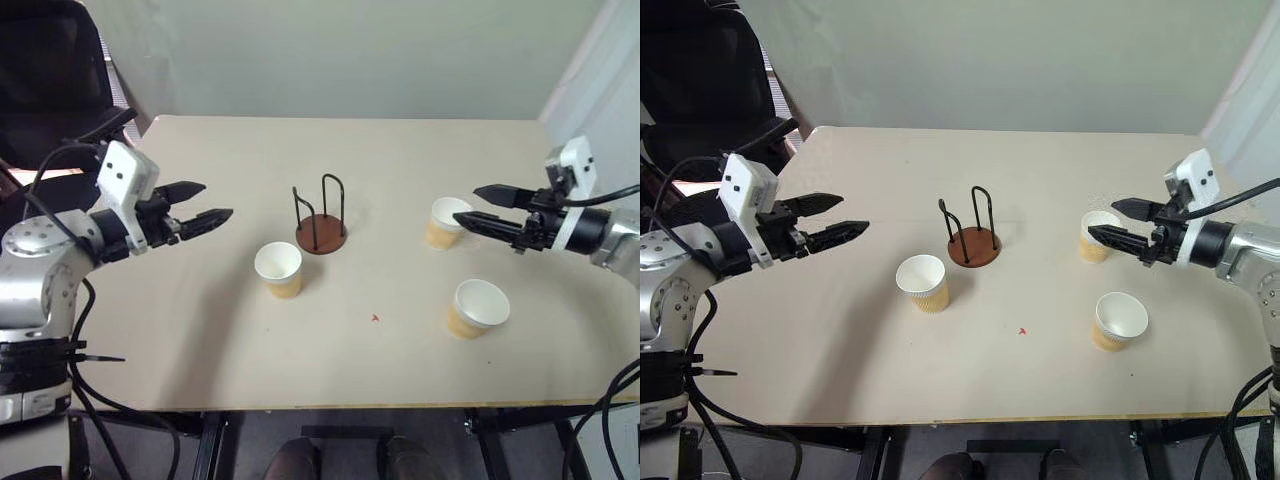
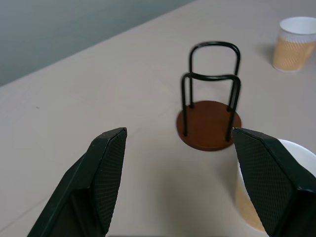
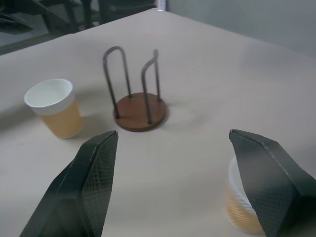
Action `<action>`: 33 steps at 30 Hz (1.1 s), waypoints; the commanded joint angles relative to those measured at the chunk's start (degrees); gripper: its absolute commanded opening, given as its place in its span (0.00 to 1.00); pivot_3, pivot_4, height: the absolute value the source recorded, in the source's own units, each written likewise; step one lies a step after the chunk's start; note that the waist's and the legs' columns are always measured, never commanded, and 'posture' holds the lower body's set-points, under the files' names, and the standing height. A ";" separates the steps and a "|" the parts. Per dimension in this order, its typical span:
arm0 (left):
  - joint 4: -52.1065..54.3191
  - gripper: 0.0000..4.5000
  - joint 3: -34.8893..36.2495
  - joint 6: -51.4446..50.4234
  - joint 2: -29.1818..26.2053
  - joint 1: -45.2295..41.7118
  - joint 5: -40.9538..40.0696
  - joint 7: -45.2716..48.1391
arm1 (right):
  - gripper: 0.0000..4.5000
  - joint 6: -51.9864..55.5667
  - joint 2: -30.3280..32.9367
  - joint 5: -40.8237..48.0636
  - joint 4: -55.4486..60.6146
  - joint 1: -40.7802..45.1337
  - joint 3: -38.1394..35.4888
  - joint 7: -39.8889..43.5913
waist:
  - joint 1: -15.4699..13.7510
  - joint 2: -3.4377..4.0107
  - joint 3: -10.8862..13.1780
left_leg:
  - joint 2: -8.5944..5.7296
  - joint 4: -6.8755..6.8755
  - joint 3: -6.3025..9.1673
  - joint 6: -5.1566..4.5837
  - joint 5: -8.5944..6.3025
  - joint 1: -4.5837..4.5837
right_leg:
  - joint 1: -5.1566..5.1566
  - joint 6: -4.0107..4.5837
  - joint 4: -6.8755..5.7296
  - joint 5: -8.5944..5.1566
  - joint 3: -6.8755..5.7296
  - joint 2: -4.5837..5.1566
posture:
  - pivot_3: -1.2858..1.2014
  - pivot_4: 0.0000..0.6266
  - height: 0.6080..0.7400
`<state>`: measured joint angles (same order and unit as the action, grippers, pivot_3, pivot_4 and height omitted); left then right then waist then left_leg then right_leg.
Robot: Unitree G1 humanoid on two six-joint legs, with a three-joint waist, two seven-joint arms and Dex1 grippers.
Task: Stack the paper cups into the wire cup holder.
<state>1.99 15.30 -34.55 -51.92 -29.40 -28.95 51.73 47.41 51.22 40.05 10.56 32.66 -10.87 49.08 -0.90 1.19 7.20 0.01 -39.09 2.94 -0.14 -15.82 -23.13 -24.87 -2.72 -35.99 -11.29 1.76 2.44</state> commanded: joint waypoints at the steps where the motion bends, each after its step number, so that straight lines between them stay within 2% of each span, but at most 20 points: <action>1: 1.02 0.80 1.22 -0.44 -0.94 -1.53 -0.68 -0.19 | 0.83 -0.53 0.52 0.36 1.52 1.01 -1.55 0.34 | -0.01 0.00 0.00 | 0.00 0.00 0.00 0.00 0.00 0.00 | 0.00 0.00 0.01 0.00 0.00 0.00 | 0.52 0.24 1.00; 9: 0.31 0.80 -4.80 -1.84 2.76 -6.80 -1.40 1.56 | 0.83 0.75 2.20 0.67 4.89 -1.73 -5.51 -1.76 | -0.18 0.00 0.00 | -0.01 -0.05 0.00 -0.01 0.02 -0.01 | 0.03 0.00 -0.04 0.01 -0.01 0.04 | 0.52 0.24 1.00; 16: 0.15 0.80 -11.56 -4.60 5.78 -10.21 -2.06 5.74 | 0.83 5.24 2.98 3.97 10.86 -4.38 -11.91 -6.27 | -0.10 -0.01 0.00 | 0.00 0.00 -0.01 0.00 0.01 0.00 | 0.02 0.00 -0.02 0.00 -0.01 0.04 | 0.52 0.24 1.00; 21: -1.41 0.80 -13.82 -3.27 8.42 -10.58 1.72 2.30 | 0.83 6.68 3.65 4.76 11.58 -4.83 -13.42 -7.66 | -0.07 -0.01 0.00 | 0.00 -0.03 -0.03 0.00 0.02 0.01 | 0.03 -0.04 -0.03 0.03 0.01 0.04 | 0.52 0.24 1.00; 28: -3.18 0.80 -16.56 -2.76 15.22 -11.23 6.69 -4.95 | 0.83 6.66 5.05 4.64 11.45 -4.72 -12.89 -7.92 | -0.18 -0.02 0.01 | -0.01 -0.07 -0.02 -0.01 0.08 0.01 | 0.08 -0.09 -0.02 0.06 0.00 0.06 | 0.52 0.24 1.00; 33: -5.21 0.80 -18.11 -2.43 18.90 -13.54 8.74 -6.85 | 0.83 6.12 5.54 4.16 11.23 -4.40 -11.96 -7.67 | -0.20 -0.02 0.01 | 0.00 -0.06 -0.04 -0.01 0.08 0.02 | 0.08 -0.11 -0.01 0.07 -0.01 0.06 | 0.52 0.24 1.00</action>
<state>-3.95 -3.23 -38.47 -33.17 -41.15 -20.74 45.48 54.32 55.45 44.20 20.65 27.46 -21.84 41.50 -1.10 1.17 7.21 0.00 -39.15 2.90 -0.16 -15.73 -23.11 -24.78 -2.84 -36.00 -11.22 1.75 2.49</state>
